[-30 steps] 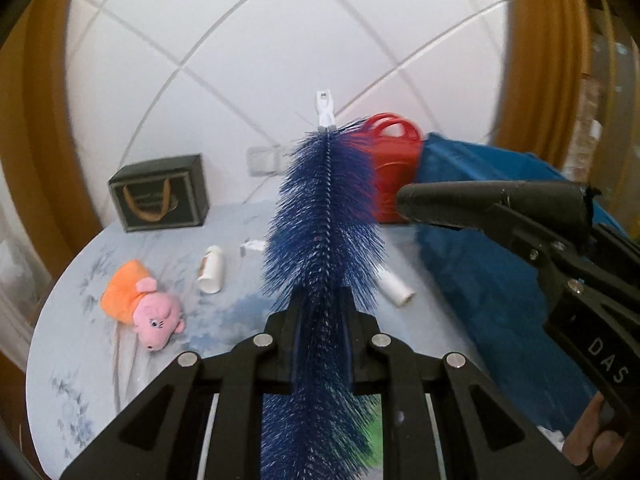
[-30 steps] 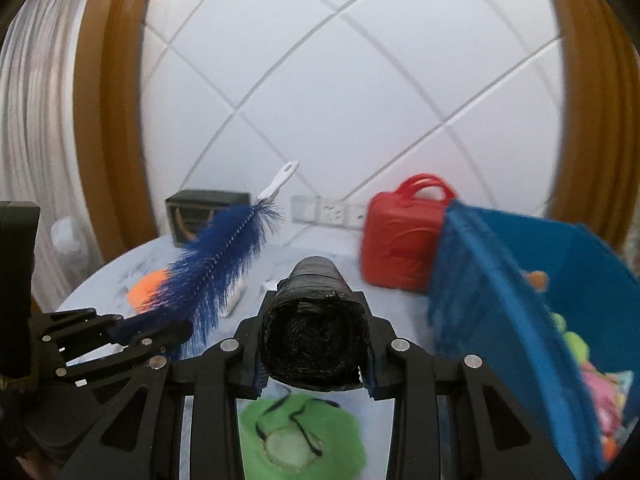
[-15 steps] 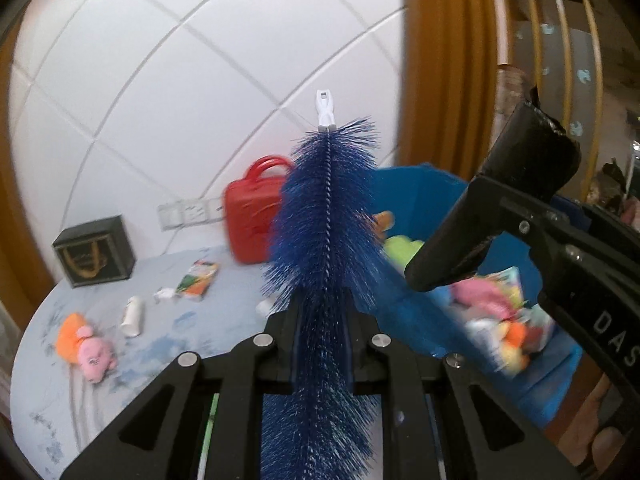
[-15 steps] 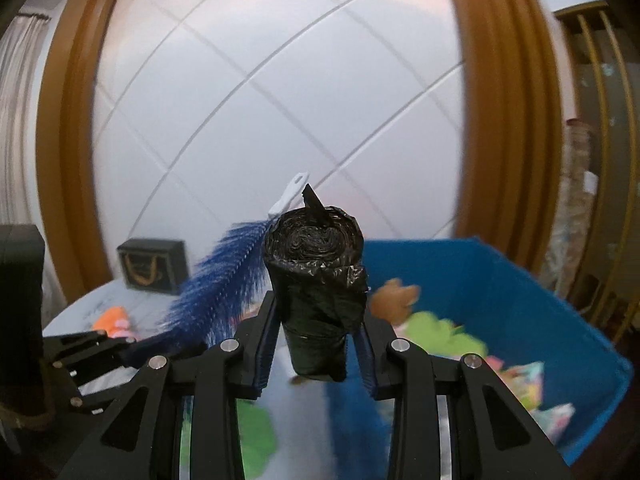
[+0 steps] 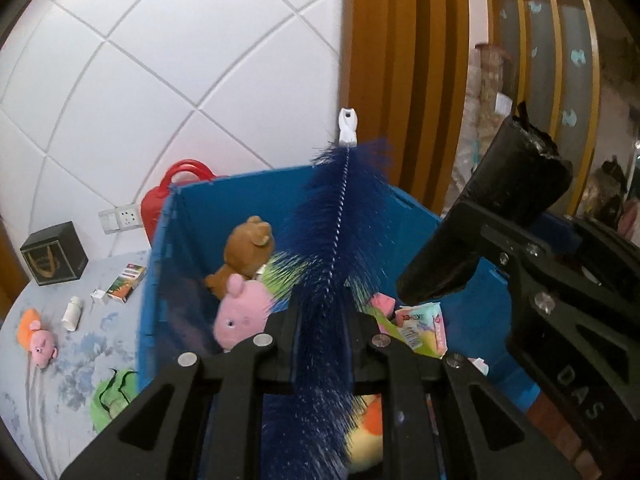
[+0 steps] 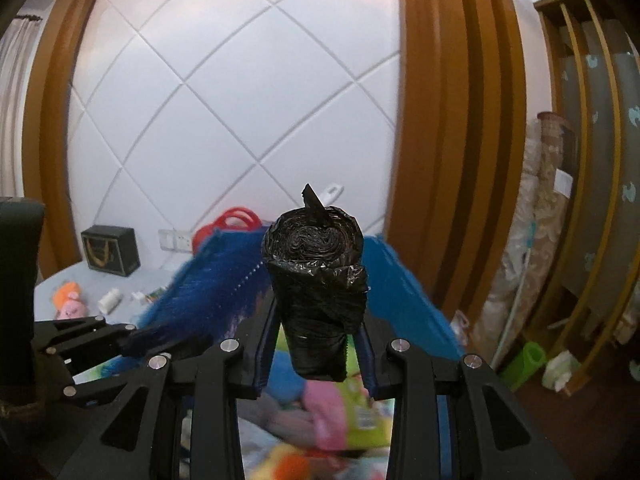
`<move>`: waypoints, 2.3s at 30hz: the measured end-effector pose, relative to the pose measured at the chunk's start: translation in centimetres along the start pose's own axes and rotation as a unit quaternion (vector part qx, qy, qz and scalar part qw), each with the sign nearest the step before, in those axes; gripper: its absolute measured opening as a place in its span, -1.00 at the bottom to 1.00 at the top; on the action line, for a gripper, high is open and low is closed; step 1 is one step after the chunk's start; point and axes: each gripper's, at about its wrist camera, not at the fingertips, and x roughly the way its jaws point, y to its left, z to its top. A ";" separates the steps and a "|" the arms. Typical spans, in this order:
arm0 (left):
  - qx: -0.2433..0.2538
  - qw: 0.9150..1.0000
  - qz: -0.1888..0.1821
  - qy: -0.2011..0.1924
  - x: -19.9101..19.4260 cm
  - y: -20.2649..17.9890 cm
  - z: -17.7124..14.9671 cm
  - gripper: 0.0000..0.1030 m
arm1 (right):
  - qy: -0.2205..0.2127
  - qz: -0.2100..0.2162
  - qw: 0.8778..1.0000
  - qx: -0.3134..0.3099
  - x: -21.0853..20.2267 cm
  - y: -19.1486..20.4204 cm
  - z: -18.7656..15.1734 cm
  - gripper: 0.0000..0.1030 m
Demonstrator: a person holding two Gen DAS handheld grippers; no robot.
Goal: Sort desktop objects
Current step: 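Carry the blue brush and black rolled bag over the crate and open both tools, then move both tools back over the table items, then grasp the white pill bottle with the left tool while the right tool grasps the small white medicine box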
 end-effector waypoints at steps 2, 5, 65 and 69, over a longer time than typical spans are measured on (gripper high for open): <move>-0.004 1.000 0.005 0.015 1.7 -1.0 0.0 -0.70 | 0.015 0.002 1.000 0.002 0.8 -1.6 -0.7 -0.33; -0.008 0.999 0.019 0.040 4.0 -2.1 -0.2 -0.70 | 0.042 0.005 0.999 0.007 2.4 -3.3 -1.6 -0.33; -0.112 0.977 0.171 0.055 -7.1 41.6 -12.8 0.52 | 0.094 0.148 0.983 -0.058 8.0 37.0 0.1 0.99; -0.123 0.970 0.198 0.063 -4.3 44.4 -12.0 0.52 | 0.109 0.172 0.977 -0.063 13.2 38.4 0.5 1.00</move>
